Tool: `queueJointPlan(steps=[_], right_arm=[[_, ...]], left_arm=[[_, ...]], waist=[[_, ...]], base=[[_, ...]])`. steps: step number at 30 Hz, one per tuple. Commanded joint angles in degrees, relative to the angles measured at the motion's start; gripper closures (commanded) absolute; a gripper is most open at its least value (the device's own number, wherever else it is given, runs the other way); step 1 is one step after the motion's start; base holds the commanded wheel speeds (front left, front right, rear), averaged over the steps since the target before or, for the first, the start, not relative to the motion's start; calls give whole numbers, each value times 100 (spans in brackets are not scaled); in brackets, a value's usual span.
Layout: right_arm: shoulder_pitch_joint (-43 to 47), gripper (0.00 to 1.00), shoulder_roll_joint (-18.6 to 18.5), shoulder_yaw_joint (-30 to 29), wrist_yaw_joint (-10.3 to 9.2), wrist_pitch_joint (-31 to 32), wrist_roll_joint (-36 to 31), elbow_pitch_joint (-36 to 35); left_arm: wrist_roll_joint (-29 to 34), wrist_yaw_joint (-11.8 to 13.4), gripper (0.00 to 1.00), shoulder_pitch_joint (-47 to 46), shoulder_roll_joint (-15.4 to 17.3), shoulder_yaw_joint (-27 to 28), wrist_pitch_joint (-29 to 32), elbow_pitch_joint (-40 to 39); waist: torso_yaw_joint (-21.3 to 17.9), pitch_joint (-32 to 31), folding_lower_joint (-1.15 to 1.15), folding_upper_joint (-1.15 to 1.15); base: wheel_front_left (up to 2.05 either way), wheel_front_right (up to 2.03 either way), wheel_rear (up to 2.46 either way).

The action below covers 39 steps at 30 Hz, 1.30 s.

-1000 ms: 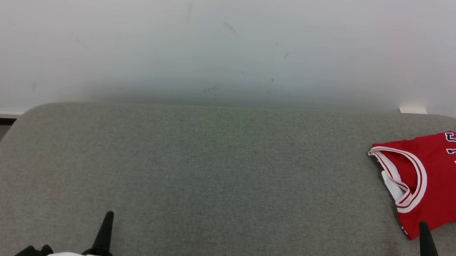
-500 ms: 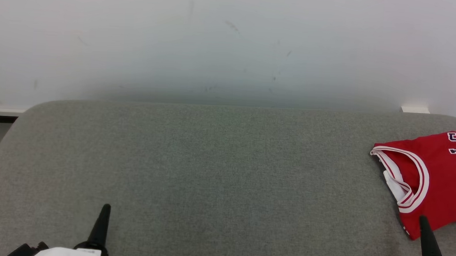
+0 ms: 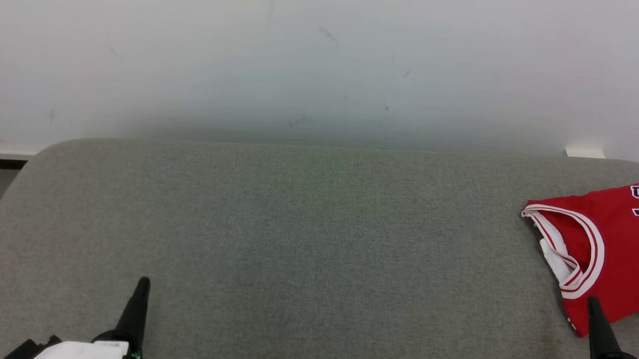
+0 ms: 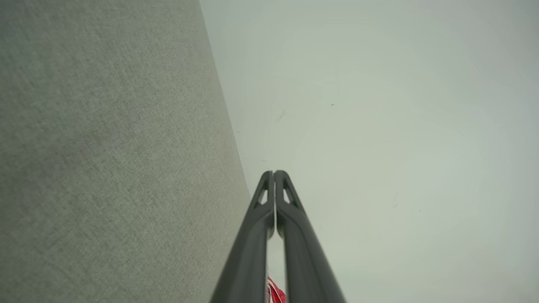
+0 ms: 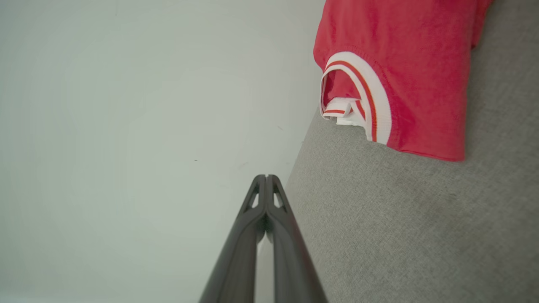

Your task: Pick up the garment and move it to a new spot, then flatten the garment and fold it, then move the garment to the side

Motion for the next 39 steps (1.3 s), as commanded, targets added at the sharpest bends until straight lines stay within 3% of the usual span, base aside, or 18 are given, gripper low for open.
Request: queueJointPlan(steps=[1,22,39], right_arm=[[-100,100,1,-24,-11,28,84,4],[-251,100,13,-76,-14,242,952,53],[-250,100,13,-78,-14,268,974,57]], left_arm=[[-103,-42,100,-92,41,26,31,-16],[-980,-134,100,-223,48,171,248,5],[-986,-134,100,-224,34,191,275,8]], waist=[[1,1,0,0],[42,44,0,0],[46,47,0,0]], base=[[0,0,0],[0,0,0],[0,0,0]])
